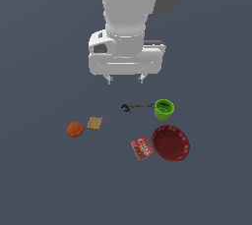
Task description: Pick up a designated object from a clutter of objects.
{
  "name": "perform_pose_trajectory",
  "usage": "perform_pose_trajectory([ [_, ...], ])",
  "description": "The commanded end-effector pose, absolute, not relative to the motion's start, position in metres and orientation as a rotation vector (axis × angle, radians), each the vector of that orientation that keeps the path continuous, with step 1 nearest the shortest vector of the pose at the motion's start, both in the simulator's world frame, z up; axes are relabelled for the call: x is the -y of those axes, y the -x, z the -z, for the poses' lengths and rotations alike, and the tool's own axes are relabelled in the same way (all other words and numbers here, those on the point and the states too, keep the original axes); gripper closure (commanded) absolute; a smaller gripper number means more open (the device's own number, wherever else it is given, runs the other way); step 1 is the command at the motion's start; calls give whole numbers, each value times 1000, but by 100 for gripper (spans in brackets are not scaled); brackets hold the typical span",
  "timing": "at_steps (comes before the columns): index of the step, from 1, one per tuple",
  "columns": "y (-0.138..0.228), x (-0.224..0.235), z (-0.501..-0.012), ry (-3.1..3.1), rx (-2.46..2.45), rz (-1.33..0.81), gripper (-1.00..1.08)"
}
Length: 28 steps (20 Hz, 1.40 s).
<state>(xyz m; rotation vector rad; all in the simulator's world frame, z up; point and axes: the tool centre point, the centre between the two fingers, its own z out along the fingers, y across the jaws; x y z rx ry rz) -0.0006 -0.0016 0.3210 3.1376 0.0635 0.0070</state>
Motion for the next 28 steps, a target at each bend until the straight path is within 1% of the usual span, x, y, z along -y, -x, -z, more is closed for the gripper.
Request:
perform_pose_trajectory([
  [1, 1, 2, -321, -3138, -63, -7, -92],
  [9, -1, 27, -336, -3132, -19, -20, -92],
  [15, -2, 28, -332, -3133, -16, -20, -92],
  [22, -9, 42, -300, -3142, 12, -18, -92],
  [28, -17, 66, -250, -3151, 60, -15, -92],
])
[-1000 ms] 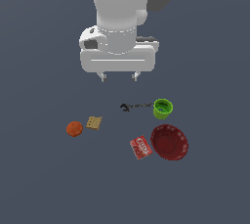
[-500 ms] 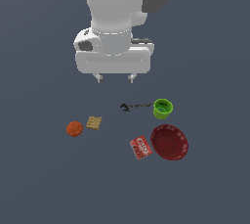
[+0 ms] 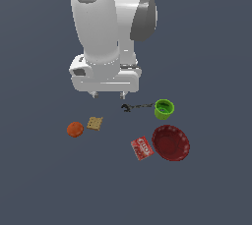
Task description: Pick up a designated object from a clutter of objects.
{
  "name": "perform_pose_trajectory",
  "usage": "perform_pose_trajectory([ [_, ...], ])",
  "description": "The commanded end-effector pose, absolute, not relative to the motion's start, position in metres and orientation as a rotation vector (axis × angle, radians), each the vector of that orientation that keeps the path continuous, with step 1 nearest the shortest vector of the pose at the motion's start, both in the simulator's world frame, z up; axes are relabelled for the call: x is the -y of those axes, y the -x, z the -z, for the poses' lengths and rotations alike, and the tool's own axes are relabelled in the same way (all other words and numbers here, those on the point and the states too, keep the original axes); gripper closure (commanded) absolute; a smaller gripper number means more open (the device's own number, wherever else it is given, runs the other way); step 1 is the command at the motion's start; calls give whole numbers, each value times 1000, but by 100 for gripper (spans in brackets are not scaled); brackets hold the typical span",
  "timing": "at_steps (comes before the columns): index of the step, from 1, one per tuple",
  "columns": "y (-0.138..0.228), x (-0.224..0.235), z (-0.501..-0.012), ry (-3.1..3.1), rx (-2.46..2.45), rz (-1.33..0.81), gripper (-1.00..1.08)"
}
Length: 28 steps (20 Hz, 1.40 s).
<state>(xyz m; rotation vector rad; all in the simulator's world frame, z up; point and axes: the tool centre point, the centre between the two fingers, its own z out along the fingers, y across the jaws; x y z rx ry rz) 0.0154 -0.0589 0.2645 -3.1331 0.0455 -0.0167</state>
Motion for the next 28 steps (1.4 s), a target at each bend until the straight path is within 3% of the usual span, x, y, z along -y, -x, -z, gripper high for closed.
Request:
perform_pose_trajectory([
  [1, -17, 71, -239, 3129, -70, 14, -92],
  [15, 2, 141, -96, 3125, -224, 5, -92],
  [28, 15, 159, -62, 3130, -265, -2, -92],
])
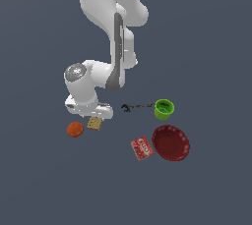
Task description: Pick up a designated object from a clutter of objects.
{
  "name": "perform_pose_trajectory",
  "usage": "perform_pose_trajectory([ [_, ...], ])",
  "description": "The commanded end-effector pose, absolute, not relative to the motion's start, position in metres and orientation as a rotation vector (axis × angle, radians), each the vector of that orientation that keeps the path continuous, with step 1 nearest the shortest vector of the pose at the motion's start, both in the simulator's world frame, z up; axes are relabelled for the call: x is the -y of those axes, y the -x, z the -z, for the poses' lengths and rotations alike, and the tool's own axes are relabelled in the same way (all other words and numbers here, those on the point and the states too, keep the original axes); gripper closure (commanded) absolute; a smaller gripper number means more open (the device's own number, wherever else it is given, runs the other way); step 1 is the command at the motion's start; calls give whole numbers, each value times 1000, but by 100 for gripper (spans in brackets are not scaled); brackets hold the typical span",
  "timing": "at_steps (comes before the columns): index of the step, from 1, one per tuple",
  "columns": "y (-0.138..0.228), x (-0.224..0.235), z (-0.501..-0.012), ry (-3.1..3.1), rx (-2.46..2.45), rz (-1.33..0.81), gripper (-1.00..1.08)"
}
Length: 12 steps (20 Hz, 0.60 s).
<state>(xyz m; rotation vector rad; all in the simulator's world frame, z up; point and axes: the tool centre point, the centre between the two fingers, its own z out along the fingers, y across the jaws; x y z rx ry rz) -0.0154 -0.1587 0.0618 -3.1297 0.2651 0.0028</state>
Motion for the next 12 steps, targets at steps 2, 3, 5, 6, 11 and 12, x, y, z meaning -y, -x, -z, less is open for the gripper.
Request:
perform_pose_trajectory([
  [2, 15, 159, -59, 3130, -265, -2, -92],
  [3, 15, 159, -57, 3130, -265, -2, -92],
  [5, 16, 158, -51, 3130, -265, -2, -92],
  [6, 16, 159, -48, 3130, -265, -1, -92],
  [11, 16, 159, -24, 3130, -266, -1, -92],
  [12, 16, 159, -20, 3130, -266, -1, -92],
])
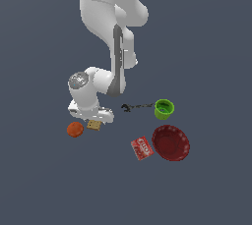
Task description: Pick up a designated object from a clutter of objects.
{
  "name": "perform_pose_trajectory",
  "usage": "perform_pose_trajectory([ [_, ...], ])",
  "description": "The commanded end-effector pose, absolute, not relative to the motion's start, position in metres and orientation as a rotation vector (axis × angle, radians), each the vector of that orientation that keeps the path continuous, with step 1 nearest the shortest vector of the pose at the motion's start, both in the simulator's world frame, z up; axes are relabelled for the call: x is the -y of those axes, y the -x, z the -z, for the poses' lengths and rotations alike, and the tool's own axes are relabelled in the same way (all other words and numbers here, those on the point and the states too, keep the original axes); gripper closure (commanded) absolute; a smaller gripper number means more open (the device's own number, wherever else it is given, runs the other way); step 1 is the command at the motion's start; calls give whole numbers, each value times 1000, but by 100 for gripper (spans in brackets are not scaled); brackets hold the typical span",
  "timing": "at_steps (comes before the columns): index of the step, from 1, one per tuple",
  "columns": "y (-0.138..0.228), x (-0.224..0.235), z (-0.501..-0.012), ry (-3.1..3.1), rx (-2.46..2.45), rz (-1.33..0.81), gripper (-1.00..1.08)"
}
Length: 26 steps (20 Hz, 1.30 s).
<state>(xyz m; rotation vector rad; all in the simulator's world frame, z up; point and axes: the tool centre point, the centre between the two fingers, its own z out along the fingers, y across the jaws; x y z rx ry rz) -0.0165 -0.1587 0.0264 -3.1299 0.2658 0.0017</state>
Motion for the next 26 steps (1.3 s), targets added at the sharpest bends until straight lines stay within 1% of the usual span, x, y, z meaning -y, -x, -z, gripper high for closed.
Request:
perform_pose_trajectory([
  [1, 16, 159, -17, 3130, -266, -1, -92],
  [6, 16, 159, -11, 3130, -266, 0, -92],
  [7, 16, 159, -11, 3130, -266, 0, 108],
  [19, 16, 158, -13, 3130, -266, 1, 108],
  [26, 11, 141, -32, 3130, -266, 1, 108],
])
